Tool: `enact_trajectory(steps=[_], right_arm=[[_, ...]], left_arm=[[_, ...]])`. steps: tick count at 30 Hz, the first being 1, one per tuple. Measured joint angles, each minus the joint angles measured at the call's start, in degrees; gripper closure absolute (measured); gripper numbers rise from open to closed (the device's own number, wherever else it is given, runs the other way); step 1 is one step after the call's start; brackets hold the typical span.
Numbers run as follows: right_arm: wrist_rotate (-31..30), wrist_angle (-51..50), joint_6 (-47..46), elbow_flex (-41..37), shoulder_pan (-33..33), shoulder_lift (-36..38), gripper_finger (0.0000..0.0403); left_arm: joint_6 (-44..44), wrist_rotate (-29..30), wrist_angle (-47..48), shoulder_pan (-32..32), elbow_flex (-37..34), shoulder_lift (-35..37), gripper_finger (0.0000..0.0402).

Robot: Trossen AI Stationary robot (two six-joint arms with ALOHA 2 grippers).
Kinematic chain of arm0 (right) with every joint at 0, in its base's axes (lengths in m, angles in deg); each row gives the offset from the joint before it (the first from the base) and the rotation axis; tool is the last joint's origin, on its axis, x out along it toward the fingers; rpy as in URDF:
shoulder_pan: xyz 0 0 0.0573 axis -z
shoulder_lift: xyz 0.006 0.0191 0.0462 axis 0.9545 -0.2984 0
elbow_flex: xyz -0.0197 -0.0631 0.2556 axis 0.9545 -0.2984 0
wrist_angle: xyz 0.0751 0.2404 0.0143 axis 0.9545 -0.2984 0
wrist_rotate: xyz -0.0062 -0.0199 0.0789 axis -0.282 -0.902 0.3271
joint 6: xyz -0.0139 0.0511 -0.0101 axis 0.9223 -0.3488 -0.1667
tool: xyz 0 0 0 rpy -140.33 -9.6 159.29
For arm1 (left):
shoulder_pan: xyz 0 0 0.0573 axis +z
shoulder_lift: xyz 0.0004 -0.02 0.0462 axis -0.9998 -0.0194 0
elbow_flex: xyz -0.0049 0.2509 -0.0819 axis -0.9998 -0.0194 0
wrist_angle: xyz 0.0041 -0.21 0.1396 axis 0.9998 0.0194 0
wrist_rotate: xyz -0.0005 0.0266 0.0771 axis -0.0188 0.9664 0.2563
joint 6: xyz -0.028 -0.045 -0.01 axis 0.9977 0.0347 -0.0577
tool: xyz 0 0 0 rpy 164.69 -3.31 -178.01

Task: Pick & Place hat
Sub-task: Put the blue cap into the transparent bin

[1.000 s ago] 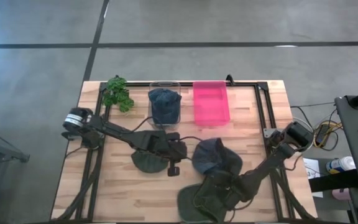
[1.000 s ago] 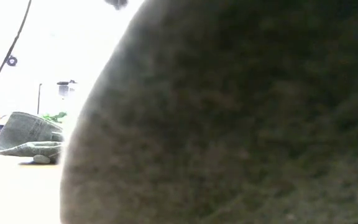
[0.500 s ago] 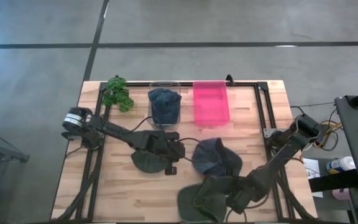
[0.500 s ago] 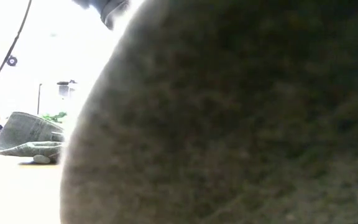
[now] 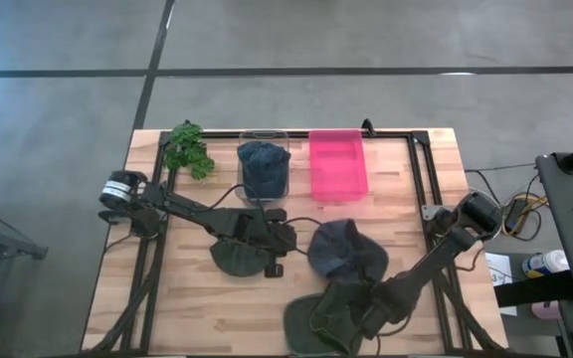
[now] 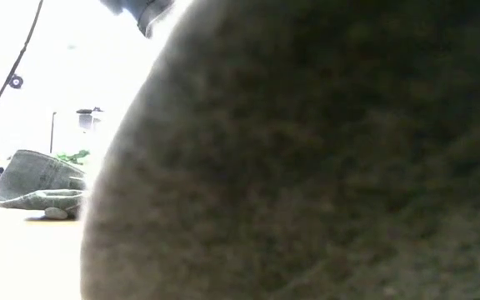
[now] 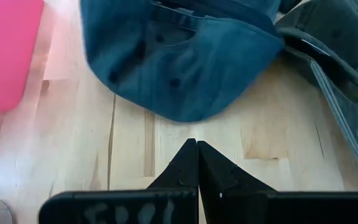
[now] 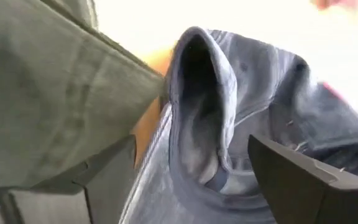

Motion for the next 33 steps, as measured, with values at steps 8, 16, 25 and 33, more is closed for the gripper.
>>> enact_trajectory(steps=[8, 16, 25, 33], right_arm=[[-1.1, -1.1, 2.1, -0.2, 4.7, -1.5, 0.0083], [0.2, -0.7, 0.7, -1.4, 9.7, 0.9, 0.0109], [6.2, 9.3, 0.4, -4.7, 11.7, 0.9, 0.0271], [6.1, 1.1, 0.7, -3.0, 12.6, 5.8, 0.0386]], left_arm=[[2.1, 0.0, 0.0, 0.0, 0.0, 0.4, 0.0402], [4.3, 0.1, -0.9, -0.3, 0.0, 0.6, 0.0402], [4.5, 0.6, 0.8, -0.4, 0.0, 1.7, 0.0402], [6.9, 9.1, 9.0, -0.7, 0.0, 9.5, 0.0401]])
